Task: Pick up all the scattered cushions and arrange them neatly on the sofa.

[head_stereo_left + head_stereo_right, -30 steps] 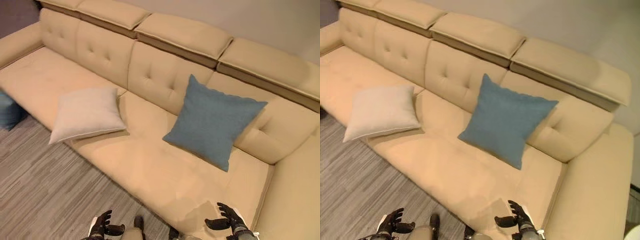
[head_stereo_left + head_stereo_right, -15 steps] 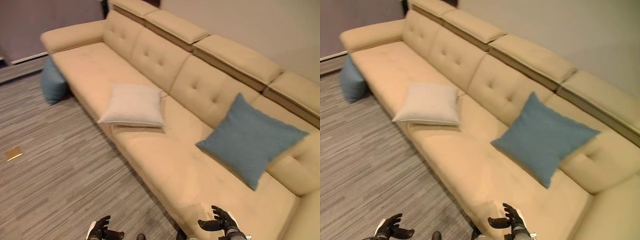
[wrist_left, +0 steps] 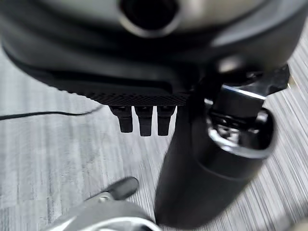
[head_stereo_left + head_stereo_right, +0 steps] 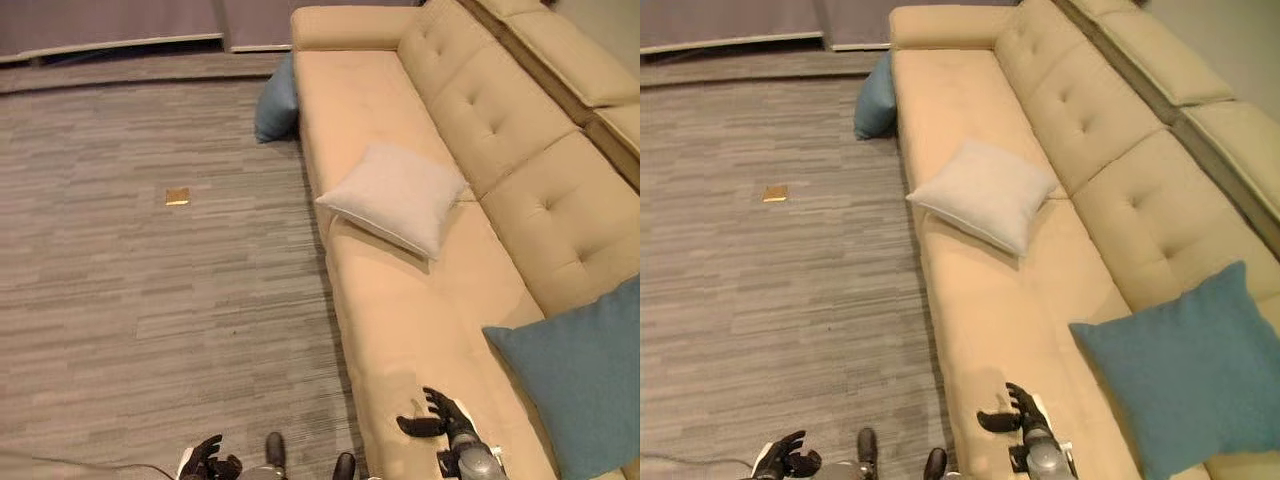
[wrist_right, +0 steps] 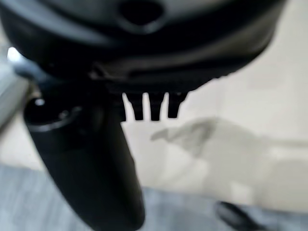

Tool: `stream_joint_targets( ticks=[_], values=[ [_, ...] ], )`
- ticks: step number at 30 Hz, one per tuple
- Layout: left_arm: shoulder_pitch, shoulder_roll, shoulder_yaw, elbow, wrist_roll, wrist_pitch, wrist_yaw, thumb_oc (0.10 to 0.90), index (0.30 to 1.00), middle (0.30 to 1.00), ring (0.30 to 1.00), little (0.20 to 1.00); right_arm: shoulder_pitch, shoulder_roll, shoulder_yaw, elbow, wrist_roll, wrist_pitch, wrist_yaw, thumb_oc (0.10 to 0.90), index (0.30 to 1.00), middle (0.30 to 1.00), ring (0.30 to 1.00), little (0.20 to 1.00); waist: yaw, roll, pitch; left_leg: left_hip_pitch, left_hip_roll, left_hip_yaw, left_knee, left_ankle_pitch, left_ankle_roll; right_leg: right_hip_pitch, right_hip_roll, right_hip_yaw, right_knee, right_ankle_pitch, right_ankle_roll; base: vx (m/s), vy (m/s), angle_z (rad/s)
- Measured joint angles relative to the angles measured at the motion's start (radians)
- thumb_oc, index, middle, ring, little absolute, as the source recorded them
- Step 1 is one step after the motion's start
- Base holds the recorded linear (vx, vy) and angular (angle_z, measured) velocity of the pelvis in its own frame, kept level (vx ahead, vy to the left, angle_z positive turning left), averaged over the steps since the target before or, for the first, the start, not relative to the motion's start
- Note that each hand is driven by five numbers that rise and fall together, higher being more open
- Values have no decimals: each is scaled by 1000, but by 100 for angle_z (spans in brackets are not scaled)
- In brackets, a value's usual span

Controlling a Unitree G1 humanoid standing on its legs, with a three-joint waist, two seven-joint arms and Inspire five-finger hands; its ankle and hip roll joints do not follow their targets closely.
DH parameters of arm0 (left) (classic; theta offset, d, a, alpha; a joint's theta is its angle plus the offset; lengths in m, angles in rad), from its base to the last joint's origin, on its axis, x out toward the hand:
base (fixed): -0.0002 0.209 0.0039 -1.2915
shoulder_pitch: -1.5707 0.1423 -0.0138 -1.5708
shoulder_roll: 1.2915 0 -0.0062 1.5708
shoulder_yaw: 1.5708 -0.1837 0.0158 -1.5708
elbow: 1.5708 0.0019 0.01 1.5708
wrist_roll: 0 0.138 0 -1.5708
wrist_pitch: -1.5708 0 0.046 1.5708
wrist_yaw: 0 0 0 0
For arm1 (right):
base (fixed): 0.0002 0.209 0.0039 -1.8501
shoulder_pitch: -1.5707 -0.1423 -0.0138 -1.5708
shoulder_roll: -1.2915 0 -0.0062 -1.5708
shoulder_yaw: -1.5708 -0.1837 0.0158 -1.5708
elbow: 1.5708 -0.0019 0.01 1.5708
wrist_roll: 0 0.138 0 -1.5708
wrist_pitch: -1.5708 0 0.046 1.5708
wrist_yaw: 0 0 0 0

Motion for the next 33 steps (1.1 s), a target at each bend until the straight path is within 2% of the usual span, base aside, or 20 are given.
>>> stream_joint_targets(
  ticks=[1, 4, 8, 10, 12, 13, 14, 15, 16, 19, 21, 22, 24, 25, 26, 28, 29, 30, 31, 33],
  values=[
    [-1, 4, -3, 29, 3, 9, -5, 800, 900, 900, 900, 900, 10, 16, -12, 1, -1, -1, -1, 800, 900, 900, 900, 900, -17, 18, 3, 34, -8, -8, -60, 23, 13, -16, -15, 8, 56, -17, 30, 296, 295, 30],
    [-12, 12, 14, 31, 23, 12, -10, 800, 900, 900, 900, 900, 21, 33, 14, 5, -13, 8, 0, 800, 900, 900, 900, 900, -26, -4, -20, 72, -69, -34, -102, 22, 51, -46, -79, 9, 161, -60, 87, 163, 229, 22],
    [-40, 44, 16, 26, 23, 14, -19, 800, 900, 900, 900, 900, -1, 53, 20, 0, -17, 6, 0, 800, 900, 900, 900, 900, -28, -8, -23, 73, -81, -56, -97, 16, 83, -151, -131, 49, 405, -84, 110, 104, 136, 17],
    [-52, 57, 15, 25, 23, 14, -18, 800, 900, 900, 900, 900, -14, 55, 19, -2, -18, 5, 0, 800, 900, 900, 900, 900, -31, -1, -18, 94, -91, -83, -100, 12, 103, -236, -158, 130, 607, -90, 139, 145, 70, 40],
    [-52, 59, 10, 2, 22, 14, -14, 800, 900, 900, 900, 900, 2, 54, 30, -16, -18, 5, 3, 800, 900, 900, 900, 900, -32, 3, -30, 108, -100, -131, -106, -23, 119, -286, -117, 206, 617, -127, 185, 250, 78, 36],
    [-46, 70, 9, -3, 22, 12, -5, 800, 900, 900, 900, 900, 2, 55, 32, -36, -17, 2, 6, 800, 900, 900, 900, 900, -30, 3, -28, 105, -101, -138, -107, -23, 131, -319, -81, 250, 592, -133, 173, 245, 5, 39],
    [-43, 69, 6, 3, 22, 19, -3, 800, 900, 900, 900, 900, -9, 57, 33, -43, -17, -6, 3, 800, 900, 900, 900, 900, -59, 13, -20, 114, -97, -153, -113, -16, 128, -346, -16, 288, 490, -130, 155, 331, 6, 38],
    [-41, 63, 3, 10, 22, 19, -6, 800, 900, 900, 900, 900, -7, 56, 35, -34, -17, -1, 3, 800, 900, 900, 900, 900, -61, 14, -18, 135, -101, -156, -130, -13, 123, -353, -5, 269, 431, -113, 136, 339, -7, 43],
    [-41, 55, 3, 19, 22, 19, -6, 800, 900, 900, 900, 900, 0, 56, 36, -33, -17, 5, 3, 800, 900, 900, 900, 900, -60, 11, -17, 147, -107, -159, -134, -19, 121, -369, -1, 246, 374, -91, 118, 188, -5, 14],
    [-37, 39, 4, 51, 22, 25, -13, 800, 900, 900, 900, 900, 6, 56, 36, -34, -15, 7, 3, 800, 900, 900, 900, 900, -72, 3, -12, 186, -111, -178, -134, -49, 96, -403, -3, 167, 162, 41, 132, 241, -19, 18],
    [-18, 38, 3, 57, 23, 25, -19, 800, 900, 900, 900, 900, 19, 56, 35, -33, -14, 7, 1, 800, 900, 900, 900, 900, -80, -18, -23, 225, -117, -194, -134, -71, 73, -374, -21, 130, 112, 68, 127, 280, -24, 31],
    [-9, 37, 1, 55, 23, 24, -22, 800, 900, 900, 900, 900, 32, 54, 35, -32, -14, 6, 0, 800, 900, 900, 900, 900, -80, -22, -29, 252, -116, -204, -134, -90, 58, -360, -24, 128, 120, 144, 102, 294, -25, 27],
    [2, 23, -5, 51, 24, 24, -22, 800, 900, 900, 900, 900, 42, 47, 28, -22, -13, 6, 1, 800, 900, 900, 900, 900, -89, 16, -37, 283, -66, -235, -121, -128, 36, -327, 19, 134, 142, 168, 63, 290, -59, 40],
    [1, 7, -5, 45, 40, 23, -23, 800, 900, 900, 900, 900, 53, 44, 6, -4, -12, 7, 1, 800, 900, 900, 900, 900, -85, 41, -62, 286, -32, -238, -75, -140, 6, -291, 53, 123, 129, 140, 12, 331, -119, 55],
    [-5, 4, -5, 45, 40, 23, -24, 800, 900, 900, 900, 900, 53, 44, 1, 2, -11, 8, 1, 800, 900, 900, 900, 900, -87, 41, -61, 283, -20, -240, -38, -137, -6, -263, 56, 111, 108, 135, 3, 214, -100, 49],
    [-12, 1, -3, 44, 40, 22, -23, 800, 900, 900, 900, 900, 50, 45, -5, 3, -8, 7, 1, 800, 900, 900, 900, 900, -89, 11, -73, 210, -26, -215, 168, -137, -78, -191, 51, 120, 39, 148, -9, 88, -84, 19],
    [-6, -1, -1, 42, 40, 22, -23, 800, 900, 900, 900, 900, 44, 40, -4, -1, -7, 4, 0, 800, 900, 900, 900, 900, -78, -9, -85, 142, -26, -199, 324, -125, -102, -162, 49, 140, 8, 151, -66, 109, -83, -18],
    [-6, -3, 1, 38, 40, 22, -23, 800, 900, 900, 900, 900, 31, 32, -2, -6, -5, 4, 0, 800, 900, 900, 900, 900, -74, -12, -85, 75, -15, -210, 467, -105, -145, -147, 53, 148, -3, 150, -76, 142, -37, -54],
    [-11, -5, 0, 35, 39, 22, -23, 800, 900, 900, 900, 900, 13, 19, 1, -5, -4, -4, -1, 800, 900, 900, 900, 900, -57, -22, -82, -7, 10, -215, 597, -121, -145, -122, 61, 176, -26, 147, -77, 202, -19, -45],
    [-22, 4, 0, 24, 38, 22, -22, 800, 900, 900, 900, 900, -2, 13, 3, 6, -1, 3, -1, 800, 900, 900, 900, 900, -56, -36, -73, -73, 20, -215, 574, -141, -110, -98, 68, 193, -39, 135, -88, 206, 39, -36]
  ],
)
